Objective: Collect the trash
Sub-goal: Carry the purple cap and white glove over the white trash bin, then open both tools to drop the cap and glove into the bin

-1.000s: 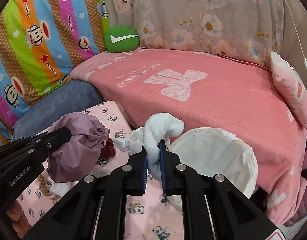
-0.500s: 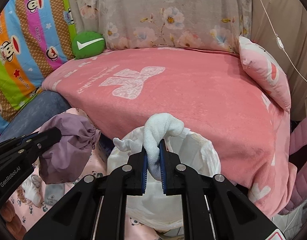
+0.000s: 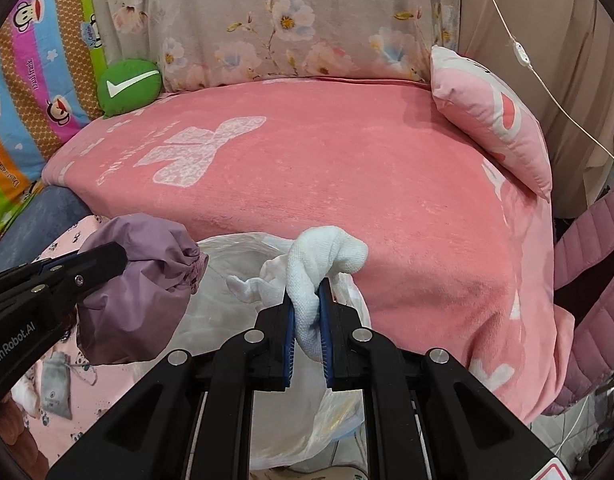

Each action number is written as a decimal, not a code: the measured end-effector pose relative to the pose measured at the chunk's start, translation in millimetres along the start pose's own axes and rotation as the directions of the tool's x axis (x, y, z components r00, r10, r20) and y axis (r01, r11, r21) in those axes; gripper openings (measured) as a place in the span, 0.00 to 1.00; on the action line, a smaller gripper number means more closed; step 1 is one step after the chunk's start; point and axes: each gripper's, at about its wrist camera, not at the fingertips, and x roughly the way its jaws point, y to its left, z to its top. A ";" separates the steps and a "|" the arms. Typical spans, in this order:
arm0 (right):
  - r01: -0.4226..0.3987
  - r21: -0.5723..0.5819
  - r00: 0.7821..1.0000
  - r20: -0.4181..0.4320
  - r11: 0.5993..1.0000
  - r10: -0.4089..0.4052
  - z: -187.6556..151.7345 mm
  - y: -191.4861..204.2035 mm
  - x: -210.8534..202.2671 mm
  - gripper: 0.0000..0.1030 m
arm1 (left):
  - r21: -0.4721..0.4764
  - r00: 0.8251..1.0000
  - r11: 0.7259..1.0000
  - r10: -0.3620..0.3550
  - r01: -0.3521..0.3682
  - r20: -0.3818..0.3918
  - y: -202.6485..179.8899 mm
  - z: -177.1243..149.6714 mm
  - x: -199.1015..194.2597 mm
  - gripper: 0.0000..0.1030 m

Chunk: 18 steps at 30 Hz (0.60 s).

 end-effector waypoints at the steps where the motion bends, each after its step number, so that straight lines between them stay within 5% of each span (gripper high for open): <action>1: 0.004 0.004 1.000 -0.003 1.000 -0.004 -0.3 -3.0 1.3 0.11 | 0.000 1.000 1.000 -0.003 0.003 -0.007 -1.5 0.2 2.6 0.05; 15: -0.019 0.044 1.000 -0.019 0.999 0.020 -2.6 -17.5 4.4 0.14 | -0.047 0.997 0.998 -0.035 0.031 -0.068 3.9 -7.7 16.9 0.07; 18: -0.032 0.040 0.999 -0.010 0.999 0.032 -2.3 -11.1 1.4 0.19 | -0.066 0.999 0.998 -0.004 0.001 -0.053 11.1 -8.4 10.6 0.38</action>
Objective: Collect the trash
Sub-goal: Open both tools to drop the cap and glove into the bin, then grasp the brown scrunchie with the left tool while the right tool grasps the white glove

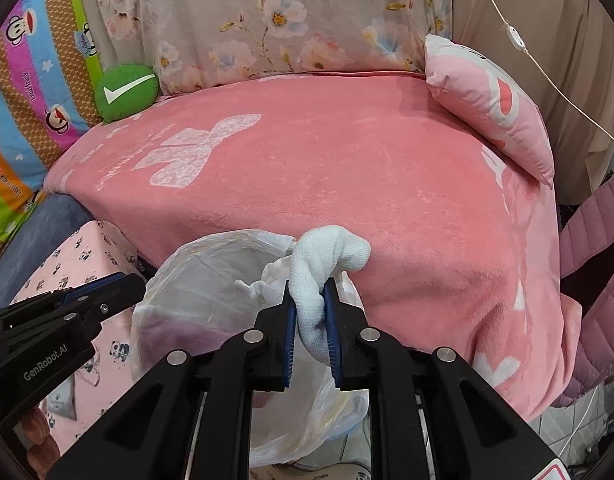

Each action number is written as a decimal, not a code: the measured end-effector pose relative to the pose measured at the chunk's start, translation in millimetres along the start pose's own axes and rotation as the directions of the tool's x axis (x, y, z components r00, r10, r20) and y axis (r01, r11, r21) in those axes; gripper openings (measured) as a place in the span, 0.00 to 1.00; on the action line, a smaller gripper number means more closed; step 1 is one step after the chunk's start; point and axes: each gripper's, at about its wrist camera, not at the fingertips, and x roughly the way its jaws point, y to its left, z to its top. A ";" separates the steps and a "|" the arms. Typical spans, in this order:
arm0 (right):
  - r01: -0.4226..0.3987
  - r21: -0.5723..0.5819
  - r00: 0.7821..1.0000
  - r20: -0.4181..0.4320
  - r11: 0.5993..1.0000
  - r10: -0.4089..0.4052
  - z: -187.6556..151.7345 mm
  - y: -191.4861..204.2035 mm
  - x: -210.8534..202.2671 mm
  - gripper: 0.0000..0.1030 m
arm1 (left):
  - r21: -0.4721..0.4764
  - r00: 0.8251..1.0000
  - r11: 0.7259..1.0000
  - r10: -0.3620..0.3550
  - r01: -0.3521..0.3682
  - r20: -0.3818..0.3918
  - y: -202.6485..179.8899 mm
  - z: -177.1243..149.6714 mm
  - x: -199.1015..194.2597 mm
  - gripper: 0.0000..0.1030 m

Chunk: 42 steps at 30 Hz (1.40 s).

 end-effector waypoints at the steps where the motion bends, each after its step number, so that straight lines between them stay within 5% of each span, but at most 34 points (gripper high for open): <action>1: -0.010 0.001 1.000 0.002 1.000 0.010 0.8 2.3 -1.4 0.25 | -0.010 1.000 1.000 0.020 -0.020 0.015 2.7 -0.4 -3.8 0.55; 4: -0.016 0.000 1.000 0.021 1.000 0.016 3.2 10.1 -7.2 0.43 | -0.020 0.996 0.997 0.071 -0.070 0.059 9.2 -2.5 -16.6 0.64; 20: -0.145 -0.115 0.989 0.021 0.983 0.148 -7.7 101.5 -38.5 0.61 | -0.184 0.965 0.957 0.243 -0.222 0.102 83.7 -34.9 -77.9 0.70; 33: -0.300 -0.257 0.954 -0.056 0.919 0.296 -50.2 214.5 -60.8 0.62 | -0.384 0.899 0.840 0.434 -0.384 0.051 185.3 -97.5 -140.7 0.75; 42: -0.393 -0.330 0.919 -0.151 0.858 0.363 -92.6 285.0 -58.4 0.62 | -0.488 0.872 0.756 0.490 -0.435 -0.017 241.1 -142.6 -166.2 0.75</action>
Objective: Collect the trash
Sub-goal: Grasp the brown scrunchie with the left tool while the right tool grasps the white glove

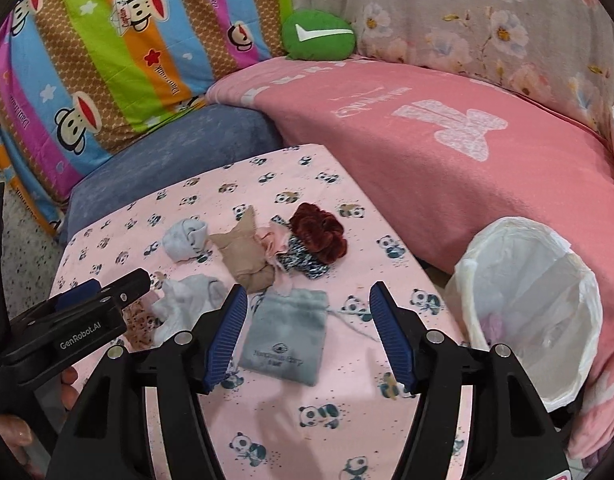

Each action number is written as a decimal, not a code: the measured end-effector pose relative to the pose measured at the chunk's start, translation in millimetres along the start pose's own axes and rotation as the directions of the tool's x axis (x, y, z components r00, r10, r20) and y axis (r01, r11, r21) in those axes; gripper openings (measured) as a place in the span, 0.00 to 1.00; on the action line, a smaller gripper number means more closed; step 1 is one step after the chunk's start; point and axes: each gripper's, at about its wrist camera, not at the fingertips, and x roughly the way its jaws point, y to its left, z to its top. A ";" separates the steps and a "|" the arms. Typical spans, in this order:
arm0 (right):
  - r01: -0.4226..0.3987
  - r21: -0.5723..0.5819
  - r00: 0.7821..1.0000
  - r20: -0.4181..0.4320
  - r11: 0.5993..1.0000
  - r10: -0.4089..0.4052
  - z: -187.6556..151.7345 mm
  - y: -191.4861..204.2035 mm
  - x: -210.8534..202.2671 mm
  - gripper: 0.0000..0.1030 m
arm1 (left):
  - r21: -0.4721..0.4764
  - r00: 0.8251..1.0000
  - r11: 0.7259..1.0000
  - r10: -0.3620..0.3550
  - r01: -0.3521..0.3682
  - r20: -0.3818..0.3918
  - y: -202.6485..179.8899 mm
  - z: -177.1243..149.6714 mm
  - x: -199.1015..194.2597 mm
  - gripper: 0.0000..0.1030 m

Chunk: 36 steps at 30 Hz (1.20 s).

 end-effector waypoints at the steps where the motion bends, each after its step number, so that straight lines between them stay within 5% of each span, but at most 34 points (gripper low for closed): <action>1: -0.007 -0.006 1.000 -0.007 1.000 0.007 -2.3 6.1 3.8 0.62 | -0.010 1.000 1.000 0.012 -0.012 -0.004 6.5 -1.5 0.9 0.75; 10: -0.064 -0.024 0.995 -0.082 0.998 0.062 -13.8 42.9 38.0 0.62 | -0.064 0.999 0.997 0.028 -0.031 -0.046 44.0 -11.1 9.1 0.75; 18: -0.096 -0.033 0.988 -0.124 0.995 0.092 -17.4 62.5 63.0 0.62 | -0.094 0.996 0.995 -0.039 0.032 -0.077 53.0 -13.3 15.0 0.74; 24: -0.086 -0.039 0.987 -0.136 0.996 0.080 -20.6 66.5 68.7 0.62 | -0.101 0.987 0.992 -0.093 0.080 -0.128 50.3 -16.4 29.1 0.51; 29: -0.089 -0.044 0.986 -0.143 0.995 0.082 -22.1 66.8 71.2 0.62 | -0.122 0.973 0.981 -0.167 0.149 -0.159 52.6 -20.1 34.7 0.15; 36: -0.141 -0.067 0.978 -0.165 0.988 0.129 -25.4 80.1 82.5 0.59 | -0.110 0.974 0.978 -0.189 0.176 -0.128 52.3 -15.8 22.2 0.08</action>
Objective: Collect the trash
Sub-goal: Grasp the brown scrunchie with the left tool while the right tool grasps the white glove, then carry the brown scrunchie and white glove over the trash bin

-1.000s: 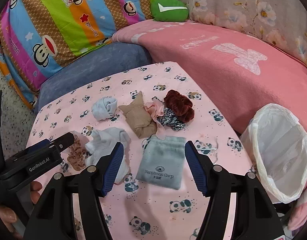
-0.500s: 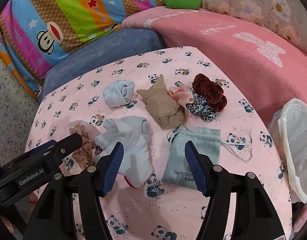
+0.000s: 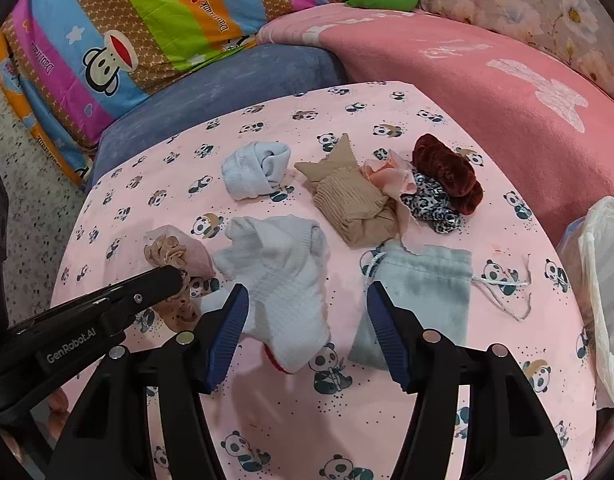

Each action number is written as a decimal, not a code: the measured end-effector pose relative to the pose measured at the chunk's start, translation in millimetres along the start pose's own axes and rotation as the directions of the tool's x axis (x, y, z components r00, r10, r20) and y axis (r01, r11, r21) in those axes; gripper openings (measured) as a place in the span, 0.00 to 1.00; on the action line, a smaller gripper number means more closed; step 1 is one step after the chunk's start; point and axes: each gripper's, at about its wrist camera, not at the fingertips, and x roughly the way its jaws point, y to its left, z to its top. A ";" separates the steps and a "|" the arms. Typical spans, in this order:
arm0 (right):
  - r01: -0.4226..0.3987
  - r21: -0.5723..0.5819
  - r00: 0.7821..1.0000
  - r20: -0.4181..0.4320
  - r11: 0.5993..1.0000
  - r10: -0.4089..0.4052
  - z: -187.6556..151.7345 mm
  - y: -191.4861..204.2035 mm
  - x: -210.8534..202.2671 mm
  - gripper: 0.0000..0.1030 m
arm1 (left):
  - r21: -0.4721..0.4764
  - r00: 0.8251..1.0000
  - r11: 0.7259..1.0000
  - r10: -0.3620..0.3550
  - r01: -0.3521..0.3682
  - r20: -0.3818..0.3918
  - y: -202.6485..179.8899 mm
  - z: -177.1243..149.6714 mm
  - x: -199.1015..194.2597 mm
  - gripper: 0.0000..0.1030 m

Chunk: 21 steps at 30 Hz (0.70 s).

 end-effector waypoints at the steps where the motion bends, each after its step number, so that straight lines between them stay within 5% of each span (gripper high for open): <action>1: -0.006 -0.003 1.000 -0.002 1.000 0.006 0.9 1.7 2.7 0.59 | 0.003 1.000 1.000 0.002 -0.002 0.005 -0.6 0.6 -2.2 0.08; 4: -0.019 -0.019 0.999 -0.030 1.000 0.018 2.6 7.7 14.1 0.47 | 0.014 1.000 1.000 0.007 -0.008 0.024 -3.3 3.7 -9.6 0.08; 9: -0.034 -0.038 0.998 -0.059 0.999 0.032 1.1 11.3 19.9 0.11 | 0.027 0.999 0.999 0.015 -0.016 0.050 -6.9 9.7 -18.7 0.08; 21: -0.029 0.040 0.990 0.141 0.999 0.023 20.8 -20.1 -63.0 0.08 | 0.152 0.991 0.988 -0.024 0.004 0.128 -59.7 29.5 -41.7 0.08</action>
